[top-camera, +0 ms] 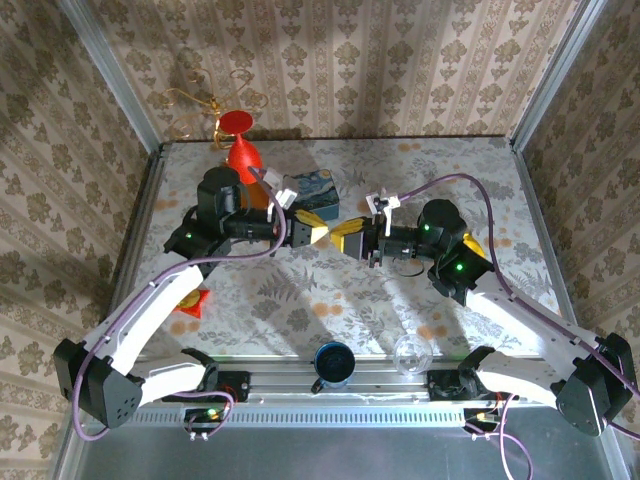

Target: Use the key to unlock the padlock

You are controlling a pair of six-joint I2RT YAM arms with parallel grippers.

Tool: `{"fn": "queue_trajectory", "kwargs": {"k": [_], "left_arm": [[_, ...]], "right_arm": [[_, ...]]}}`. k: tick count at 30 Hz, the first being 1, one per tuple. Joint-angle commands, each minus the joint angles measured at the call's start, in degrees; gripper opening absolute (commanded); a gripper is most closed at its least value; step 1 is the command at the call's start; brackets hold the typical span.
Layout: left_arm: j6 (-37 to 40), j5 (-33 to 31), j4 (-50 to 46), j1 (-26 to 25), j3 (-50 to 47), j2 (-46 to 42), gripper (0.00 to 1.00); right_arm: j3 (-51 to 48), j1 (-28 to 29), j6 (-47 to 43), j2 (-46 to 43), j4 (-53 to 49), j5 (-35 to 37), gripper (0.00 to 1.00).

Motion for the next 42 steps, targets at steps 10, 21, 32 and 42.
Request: {"fn": "queue_trajectory", "kwargs": {"k": [10,21,32,42], "left_arm": [[-4.93,1.35,6.79,1.91,-2.27,-1.65,0.00],[-10.64,-23.81,7.49,4.61,-6.22,-6.67,1.00],[-19.23,-64.28,-10.54,-1.87,-4.00,-1.69,1.00],[-29.41,-78.93,-15.54,-10.20,0.11,13.28,0.98]], "right_arm": [[0.12,0.24,-1.58,-0.20,0.23,0.34,0.00],[-0.73,-0.43,-0.54,-2.28,-8.57,15.78,0.00],[-3.24,-6.02,6.81,-4.79,-17.69,26.72,0.00],[-5.40,-10.11,11.09,-3.46,-26.15,31.85,0.00]]}}
